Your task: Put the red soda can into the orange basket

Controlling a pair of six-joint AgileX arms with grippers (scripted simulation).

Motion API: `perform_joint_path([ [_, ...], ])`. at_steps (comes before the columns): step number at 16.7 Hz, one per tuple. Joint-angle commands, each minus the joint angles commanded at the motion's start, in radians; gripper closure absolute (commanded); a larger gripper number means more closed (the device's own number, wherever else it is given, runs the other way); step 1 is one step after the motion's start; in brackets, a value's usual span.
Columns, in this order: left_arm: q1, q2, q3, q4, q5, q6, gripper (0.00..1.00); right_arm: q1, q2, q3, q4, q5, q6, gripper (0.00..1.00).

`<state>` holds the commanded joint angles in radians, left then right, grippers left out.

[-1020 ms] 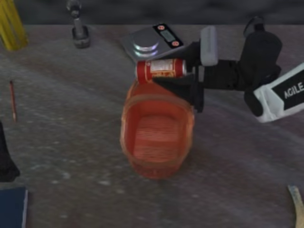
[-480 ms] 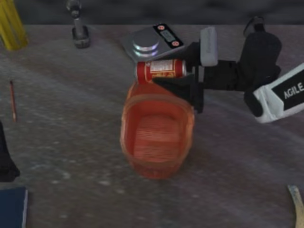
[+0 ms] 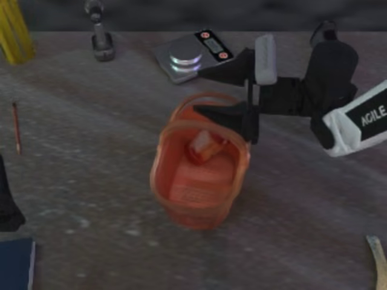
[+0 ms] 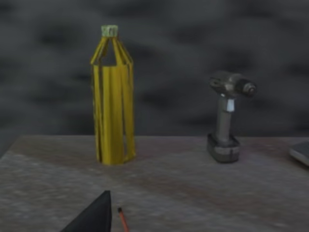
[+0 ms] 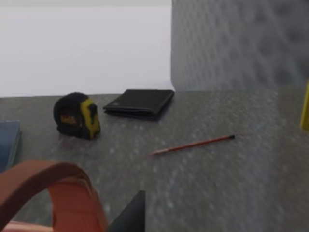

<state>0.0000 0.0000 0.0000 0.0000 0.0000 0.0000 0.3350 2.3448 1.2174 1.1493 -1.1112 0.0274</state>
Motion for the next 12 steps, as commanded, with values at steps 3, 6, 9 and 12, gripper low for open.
perform_joint_path([
  [3, 0.000, 0.000, 0.000, 0.000, 0.000, 0.000, 0.00, 0.000, 0.000, 0.000, 0.000, 0.000, 0.000, 0.00],
  [6, 0.000, 0.000, 0.000, 0.000, 0.000, 0.000, 0.00, 0.000, 0.000, 0.000, 0.000, 0.000, 0.000, 0.00],
  [9, 0.000, 0.000, 0.000, 0.000, 0.000, 0.000, 0.00, -0.004, -0.001, 0.001, 0.000, 0.000, 0.000, 0.00],
  [12, -0.025, 0.054, 0.054, -0.038, 0.009, 0.032, 0.00, -0.010, -0.056, -0.037, -0.025, 0.022, -0.006, 0.00],
])
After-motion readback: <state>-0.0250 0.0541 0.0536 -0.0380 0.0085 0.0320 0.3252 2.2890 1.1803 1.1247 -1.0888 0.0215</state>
